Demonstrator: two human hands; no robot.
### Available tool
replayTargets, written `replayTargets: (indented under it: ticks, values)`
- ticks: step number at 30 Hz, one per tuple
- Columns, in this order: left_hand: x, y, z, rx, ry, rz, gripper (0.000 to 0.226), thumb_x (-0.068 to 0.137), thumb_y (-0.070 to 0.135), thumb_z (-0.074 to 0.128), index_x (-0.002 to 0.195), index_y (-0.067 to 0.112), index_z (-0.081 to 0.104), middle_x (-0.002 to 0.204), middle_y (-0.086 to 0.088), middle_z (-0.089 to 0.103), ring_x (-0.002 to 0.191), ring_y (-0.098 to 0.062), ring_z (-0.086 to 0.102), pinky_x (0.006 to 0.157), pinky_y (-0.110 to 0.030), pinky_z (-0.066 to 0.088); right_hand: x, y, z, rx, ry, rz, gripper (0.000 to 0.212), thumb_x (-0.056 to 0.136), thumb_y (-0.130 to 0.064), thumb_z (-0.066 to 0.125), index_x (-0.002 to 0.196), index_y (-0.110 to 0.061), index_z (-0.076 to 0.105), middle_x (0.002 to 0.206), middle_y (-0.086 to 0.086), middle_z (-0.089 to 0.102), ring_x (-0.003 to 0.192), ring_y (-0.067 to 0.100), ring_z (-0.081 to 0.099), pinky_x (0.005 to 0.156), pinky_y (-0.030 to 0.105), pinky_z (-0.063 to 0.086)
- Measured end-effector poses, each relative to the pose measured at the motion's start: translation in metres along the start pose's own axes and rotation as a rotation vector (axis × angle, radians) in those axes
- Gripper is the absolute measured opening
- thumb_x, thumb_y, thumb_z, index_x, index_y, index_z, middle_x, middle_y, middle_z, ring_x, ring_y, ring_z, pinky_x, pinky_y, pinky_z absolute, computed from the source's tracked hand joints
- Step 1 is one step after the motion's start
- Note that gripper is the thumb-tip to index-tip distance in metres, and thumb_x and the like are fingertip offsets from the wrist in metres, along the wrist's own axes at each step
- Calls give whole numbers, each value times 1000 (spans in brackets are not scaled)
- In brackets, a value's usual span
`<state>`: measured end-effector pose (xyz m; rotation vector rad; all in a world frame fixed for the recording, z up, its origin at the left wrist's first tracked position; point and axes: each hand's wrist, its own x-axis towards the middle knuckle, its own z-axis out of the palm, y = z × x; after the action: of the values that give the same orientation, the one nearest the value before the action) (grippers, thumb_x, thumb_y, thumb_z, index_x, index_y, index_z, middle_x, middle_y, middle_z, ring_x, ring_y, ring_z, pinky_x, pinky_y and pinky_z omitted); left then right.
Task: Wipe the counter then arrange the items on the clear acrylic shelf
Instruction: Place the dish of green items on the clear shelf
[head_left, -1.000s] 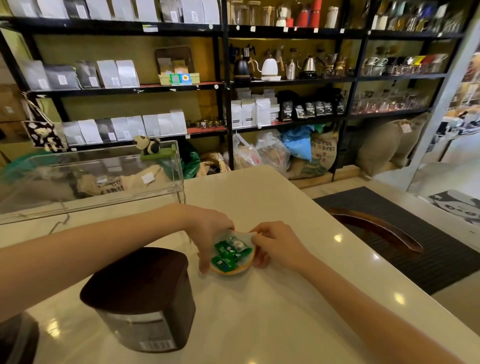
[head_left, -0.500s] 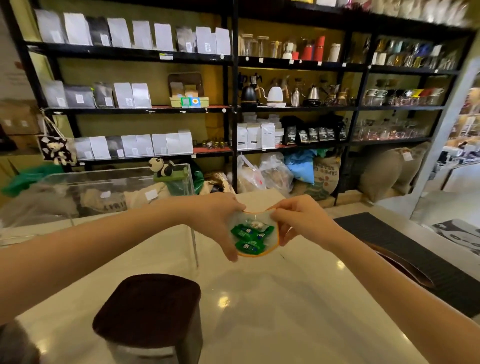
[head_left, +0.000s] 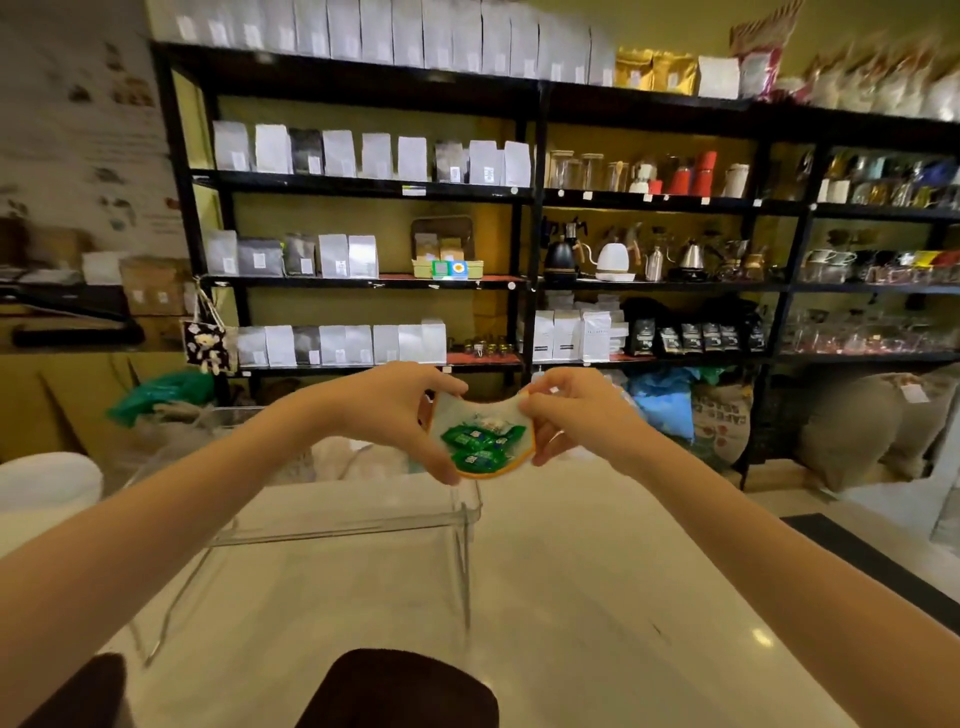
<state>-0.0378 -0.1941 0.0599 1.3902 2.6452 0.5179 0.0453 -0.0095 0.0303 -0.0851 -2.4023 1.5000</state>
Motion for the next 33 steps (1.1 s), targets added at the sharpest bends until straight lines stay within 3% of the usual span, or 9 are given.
replayTargets:
  ticks: [4,7,11,16,19,24,27,33]
  values:
    - [-2,-28,-5,-37,44,-68,83,65,30,80,137,20,38,100,13,49,79,-1,53,66,-12,42,31,-1,26,-36,-25,7,11,88,-9,54,78,-12,58,60,8,65,39,10,62,40,21,54]
    - [-1,-52,-1,-82,57,-109,87,62,30,82,136,20,38,109,9,56,90,-6,57,76,-14,46,50,4,42,-128,-18,-7,5,88,-12,56,87,-8,58,63,6,65,39,6,61,39,17,52]
    - [2,-71,8,-99,66,-140,88,61,30,82,136,19,37,124,4,55,97,-8,57,82,-17,47,65,14,54,-230,-20,-17,6,86,-14,59,81,-12,59,65,3,65,41,4,59,37,11,45]
    - [5,-79,18,-117,84,-180,88,61,32,82,136,19,37,119,6,54,91,-5,55,71,-12,46,75,22,61,-335,33,-102,16,81,-12,65,94,-4,69,91,12,70,71,13,60,62,16,48]
    - [7,-82,20,-139,81,-192,87,63,30,81,137,20,36,123,4,53,88,-4,53,67,-11,45,77,22,62,-355,27,-122,17,80,-12,65,95,-5,70,95,13,70,79,15,60,65,17,47]
    - [10,-81,23,-172,79,-205,86,65,29,80,138,20,34,135,1,49,96,-9,54,80,-17,46,81,27,61,-394,38,-135,17,81,-14,64,95,-6,71,95,12,71,72,10,57,61,16,46]
    - [10,-78,23,-225,70,-201,84,68,23,78,138,22,32,139,0,44,100,-12,55,80,-18,48,84,30,61,-395,45,-133,18,81,-15,64,96,-7,71,96,11,71,69,6,54,59,15,43]
    - [10,-82,23,-282,99,-238,85,66,25,79,138,23,34,138,-4,48,107,-20,61,93,-34,52,86,33,62,-377,54,-118,20,83,-12,62,99,-2,69,103,15,69,83,15,59,64,15,45]
